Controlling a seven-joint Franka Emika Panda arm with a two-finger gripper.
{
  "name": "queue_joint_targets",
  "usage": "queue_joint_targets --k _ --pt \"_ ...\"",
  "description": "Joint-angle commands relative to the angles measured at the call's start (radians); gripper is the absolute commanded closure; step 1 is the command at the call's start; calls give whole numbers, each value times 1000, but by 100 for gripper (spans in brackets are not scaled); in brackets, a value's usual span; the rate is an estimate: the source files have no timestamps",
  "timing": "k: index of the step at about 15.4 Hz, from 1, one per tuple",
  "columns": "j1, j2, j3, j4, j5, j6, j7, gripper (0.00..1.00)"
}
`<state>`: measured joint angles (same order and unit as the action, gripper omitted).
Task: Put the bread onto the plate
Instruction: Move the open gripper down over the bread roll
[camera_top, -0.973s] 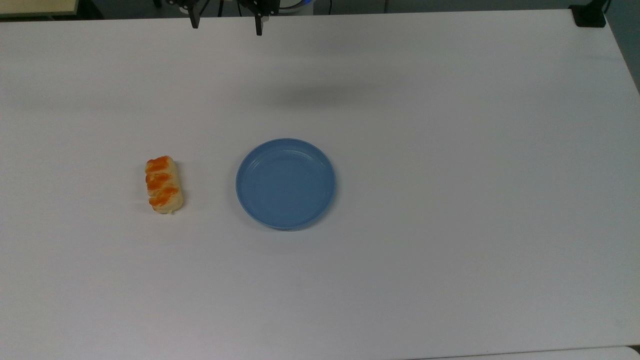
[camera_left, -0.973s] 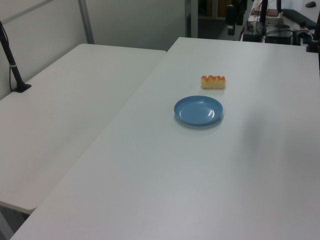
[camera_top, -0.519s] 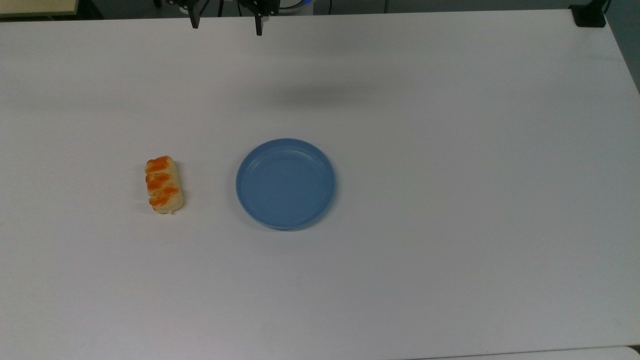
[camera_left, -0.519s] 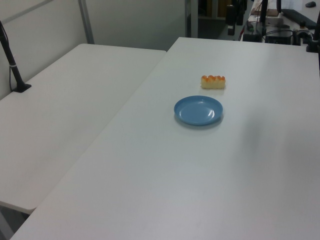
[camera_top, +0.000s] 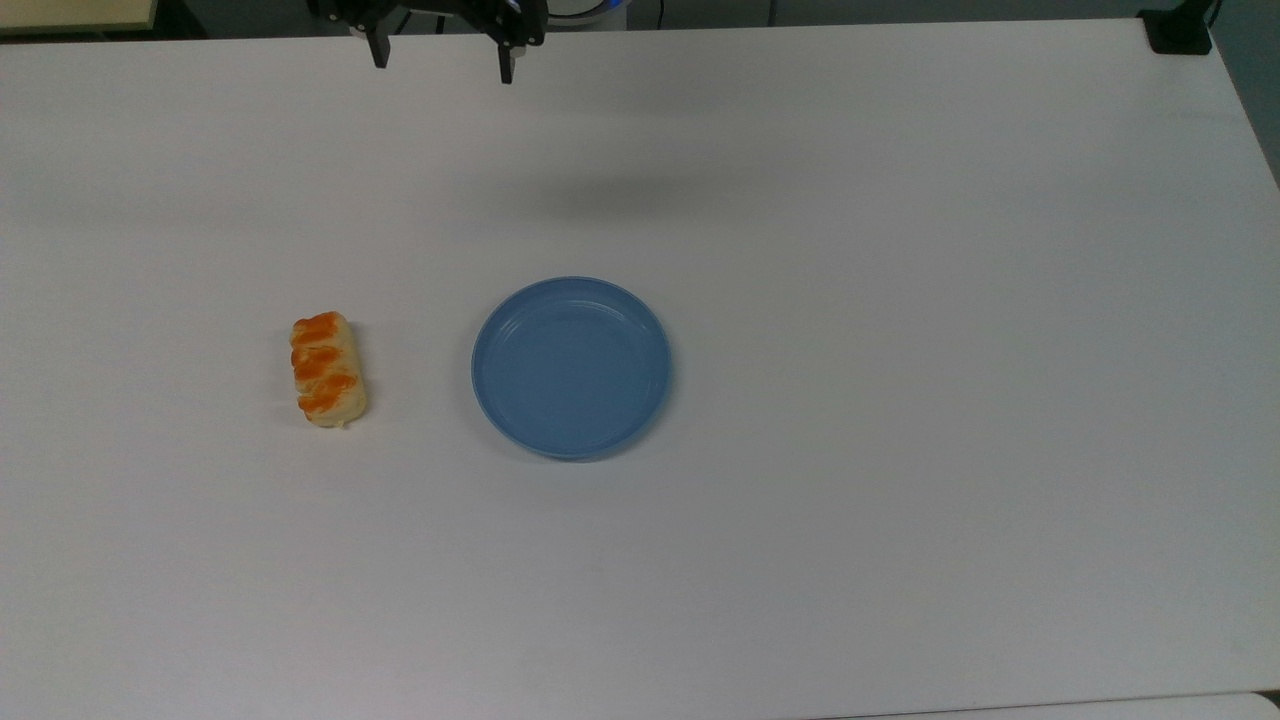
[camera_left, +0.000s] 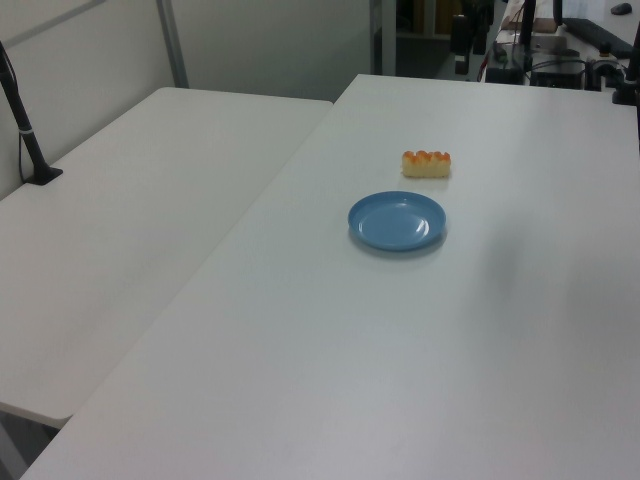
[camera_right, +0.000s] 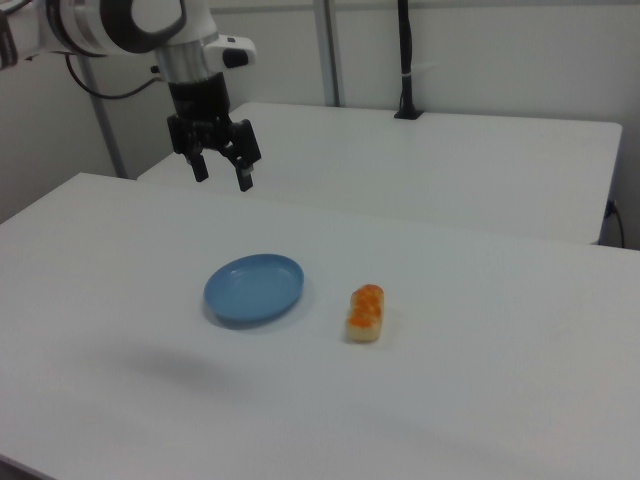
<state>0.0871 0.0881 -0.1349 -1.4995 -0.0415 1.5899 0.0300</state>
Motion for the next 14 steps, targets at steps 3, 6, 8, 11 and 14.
queue_joint_targets --k 3,6,8,11,14 --pt "-104 51 -12 -21 19 68 -151 0" --pt "-144 114 -12 -24 19 175 -163 0" --pt "-165 172 -12 -24 17 249 -195 0" --pt "-188 264 -12 -24 12 375 -266 0" --pt "-208 341 -12 -22 17 462 -294 0"
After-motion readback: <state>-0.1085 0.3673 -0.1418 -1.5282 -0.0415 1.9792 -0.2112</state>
